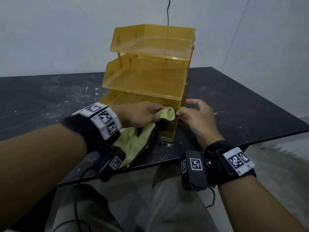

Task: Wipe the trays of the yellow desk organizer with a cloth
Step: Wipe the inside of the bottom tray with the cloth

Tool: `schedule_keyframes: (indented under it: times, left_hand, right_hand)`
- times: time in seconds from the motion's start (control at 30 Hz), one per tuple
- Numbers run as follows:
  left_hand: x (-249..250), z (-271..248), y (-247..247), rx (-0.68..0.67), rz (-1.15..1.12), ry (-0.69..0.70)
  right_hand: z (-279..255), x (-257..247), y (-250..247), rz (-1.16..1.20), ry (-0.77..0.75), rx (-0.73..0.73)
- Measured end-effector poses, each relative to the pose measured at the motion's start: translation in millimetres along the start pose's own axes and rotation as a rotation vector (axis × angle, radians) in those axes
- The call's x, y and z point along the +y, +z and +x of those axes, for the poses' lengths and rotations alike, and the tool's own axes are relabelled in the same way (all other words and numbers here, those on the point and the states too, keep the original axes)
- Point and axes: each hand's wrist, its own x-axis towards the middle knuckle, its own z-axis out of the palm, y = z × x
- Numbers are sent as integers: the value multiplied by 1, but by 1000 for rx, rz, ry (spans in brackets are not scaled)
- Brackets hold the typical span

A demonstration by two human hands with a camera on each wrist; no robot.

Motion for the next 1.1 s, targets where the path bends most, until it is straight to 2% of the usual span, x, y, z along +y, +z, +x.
schedule_keyframes:
  times: [0.07,0.2,0.3,0.43,0.5,0.53,0.63,0.7,0.77,0.83,0.9,1.0,1.1]
  left_hand:
    - [9,14,6,-64,20,-21]
    - [1,42,13,-101,148,33]
    - [7,26,14,-166,99,41]
    - [-2,-10,3,-342,106,30]
    - [-9,-25,0,-321,98,58]
    - [-12,-28,0,-269,66,53]
    - [-16,-18,1,7,-127,49]
    - [-13,-2,0,107,-162,24]
    - [-6,17,1,104,-91,-25]
    - [6,33,6,45,82,-48]
    - [12,44,11,27,233,-16]
    - [6,47,13,4,138,10]
    - [-3,26,15,-94,-7,36]
  right_hand:
    - [1,0,-3,41,26,-25]
    - [2,-2,-10,161,53,-112]
    - [1,-2,-11,167,52,-130]
    - [2,-2,-11,165,63,-104]
    - [0,-1,-10,189,61,-92]
    - [-1,0,-10,197,57,-84]
    - [-2,3,-8,204,49,-73]
    - [-1,4,-7,205,47,-72]
    - [-1,4,-7,191,46,-72]
    - [-1,4,-6,179,41,-67]
    - [-2,3,-6,182,33,-72]
    - [0,5,-8,176,42,-85]
    - [1,3,-7,74,21,-84]
